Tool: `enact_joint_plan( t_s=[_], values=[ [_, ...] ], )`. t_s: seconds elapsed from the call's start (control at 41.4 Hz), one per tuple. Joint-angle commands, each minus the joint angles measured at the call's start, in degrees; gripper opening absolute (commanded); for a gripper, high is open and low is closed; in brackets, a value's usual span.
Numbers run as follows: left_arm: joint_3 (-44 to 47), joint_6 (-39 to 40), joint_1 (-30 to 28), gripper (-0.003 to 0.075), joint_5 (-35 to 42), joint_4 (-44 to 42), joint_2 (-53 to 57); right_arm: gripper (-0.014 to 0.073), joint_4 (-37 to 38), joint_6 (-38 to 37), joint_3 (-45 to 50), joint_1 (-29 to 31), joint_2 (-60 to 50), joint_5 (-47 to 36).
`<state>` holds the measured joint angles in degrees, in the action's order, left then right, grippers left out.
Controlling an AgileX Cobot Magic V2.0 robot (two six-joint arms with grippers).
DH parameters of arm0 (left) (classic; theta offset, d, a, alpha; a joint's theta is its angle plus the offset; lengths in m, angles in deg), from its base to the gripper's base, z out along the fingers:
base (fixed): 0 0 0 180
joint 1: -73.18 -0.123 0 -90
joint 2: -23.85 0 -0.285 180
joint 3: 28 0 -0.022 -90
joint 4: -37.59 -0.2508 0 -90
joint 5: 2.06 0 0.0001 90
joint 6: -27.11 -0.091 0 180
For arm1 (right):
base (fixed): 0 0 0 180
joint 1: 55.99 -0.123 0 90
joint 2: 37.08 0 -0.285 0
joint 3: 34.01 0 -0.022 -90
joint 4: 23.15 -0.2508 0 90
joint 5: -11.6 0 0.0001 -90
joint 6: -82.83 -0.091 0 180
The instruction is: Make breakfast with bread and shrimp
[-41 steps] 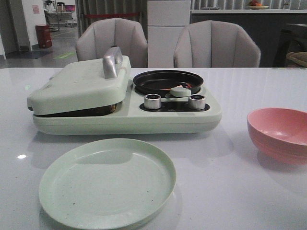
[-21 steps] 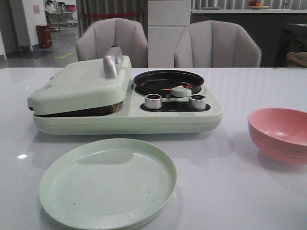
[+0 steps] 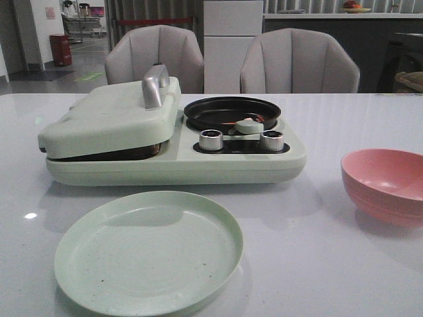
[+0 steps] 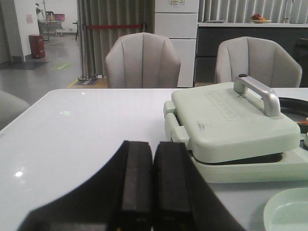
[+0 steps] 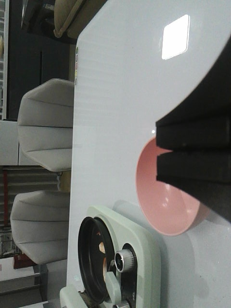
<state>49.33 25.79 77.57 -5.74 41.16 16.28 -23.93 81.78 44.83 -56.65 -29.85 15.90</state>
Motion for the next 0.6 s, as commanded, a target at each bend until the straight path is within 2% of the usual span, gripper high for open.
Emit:
enact_joint_plan(
  t_s=[0.0,0.29,0.58],
  values=[
    [1.7,0.6,0.1,0.0098,5.0,0.5,1.0,0.0016,0.4,0.3,-1.0,0.2,-1.3,-6.0],
    [1.7,0.6,0.1,0.0098,5.0,0.5,1.0,0.0016,-0.6,0.3,-1.0,0.1,-1.3,-9.2],
    [1.7,0.6,0.1,0.0098,5.0,0.5,1.0,0.0016,-2.4,0.3,-1.0,0.1,-1.3,-9.0]
  ],
)
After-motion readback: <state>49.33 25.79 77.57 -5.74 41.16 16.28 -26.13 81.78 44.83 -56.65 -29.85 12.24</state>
